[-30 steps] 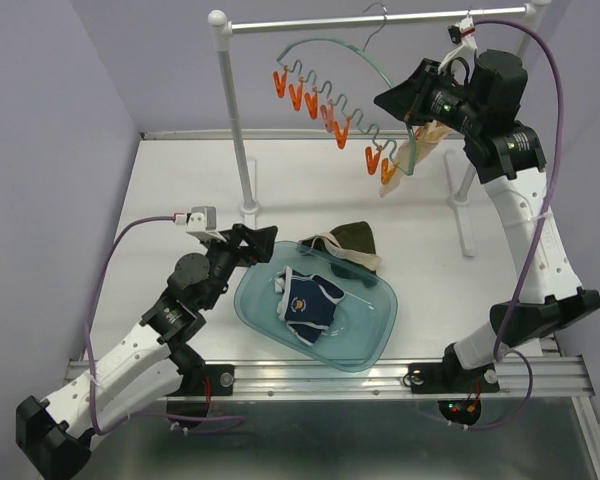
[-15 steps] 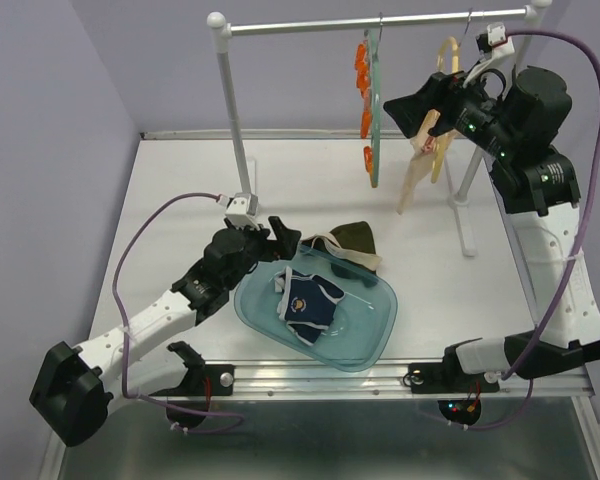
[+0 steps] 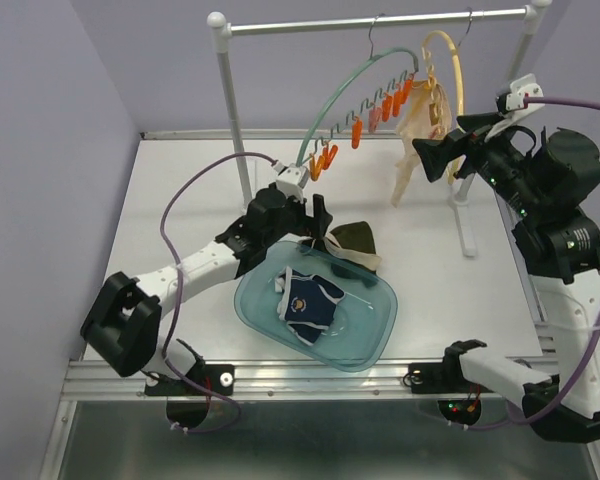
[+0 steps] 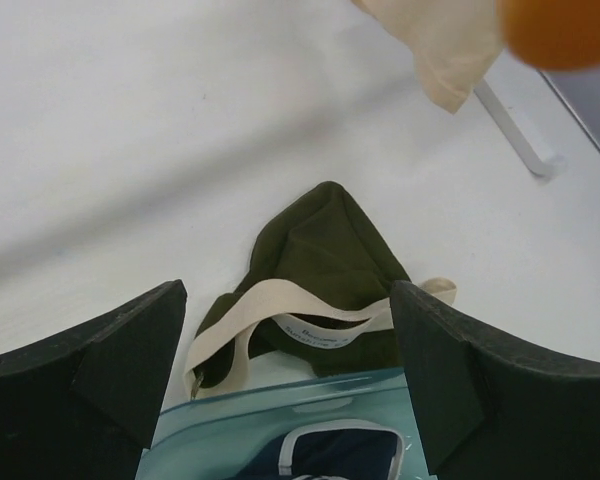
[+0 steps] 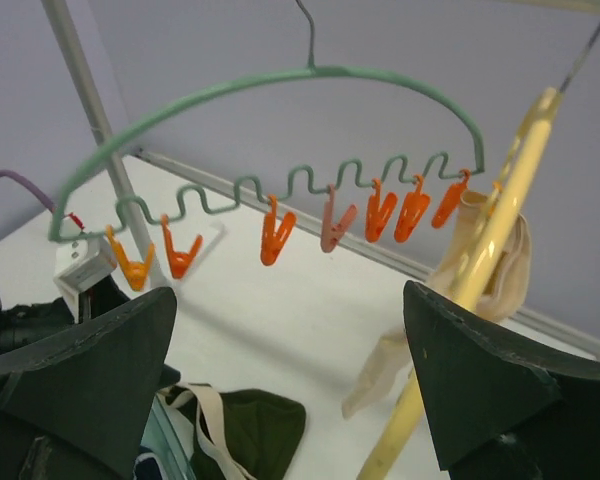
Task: Remove the underwear clipped to the hanger
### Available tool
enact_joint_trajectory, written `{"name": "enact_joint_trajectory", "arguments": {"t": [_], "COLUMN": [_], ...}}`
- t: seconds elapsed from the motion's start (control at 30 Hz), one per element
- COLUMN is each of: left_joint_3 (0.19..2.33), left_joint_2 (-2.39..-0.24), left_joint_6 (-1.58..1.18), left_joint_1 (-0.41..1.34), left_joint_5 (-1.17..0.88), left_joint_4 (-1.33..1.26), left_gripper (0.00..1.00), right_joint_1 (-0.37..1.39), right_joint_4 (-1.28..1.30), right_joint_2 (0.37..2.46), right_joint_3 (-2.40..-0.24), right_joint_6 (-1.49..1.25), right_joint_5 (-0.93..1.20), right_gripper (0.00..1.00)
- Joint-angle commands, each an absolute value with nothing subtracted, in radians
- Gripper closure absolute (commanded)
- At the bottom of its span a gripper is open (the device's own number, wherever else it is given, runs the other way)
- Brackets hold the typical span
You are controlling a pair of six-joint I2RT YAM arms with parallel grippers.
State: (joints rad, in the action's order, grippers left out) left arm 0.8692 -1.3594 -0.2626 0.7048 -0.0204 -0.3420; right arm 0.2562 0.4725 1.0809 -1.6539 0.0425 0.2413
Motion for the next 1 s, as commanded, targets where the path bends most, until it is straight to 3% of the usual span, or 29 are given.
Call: {"name": "enact_joint_trajectory", "arguments": {"t": [0.0,0.37,0.97], "left_joint_3": [0.962,1.205,1.308], "left_joint_2": [-1.480,-1.755,-1.821], "left_joint_6": [-0.232,-0.212,-0.244], "left_joint_1": [0.706,0.775,0.830], "left_joint_5": [-0.086,-0.051,0.169], "left_joint_4": [-0.292,-0.102,0.116], "left_gripper": [0.06,0.09,0.09], "right_joint_1": [0.245,0.209,0.150], "right_joint_4": [0.428,0.399,0.399], "right_joint_2": [0.987,0.798,0.741], "right_joint_3": [-1.513,-1.252,-1.141], "right_joint_6": [0.081,0.002,-0.084], "right_joint_5": [0.088,0.023,0.058], "right_gripper": [0.00,0.00,0.00]}}
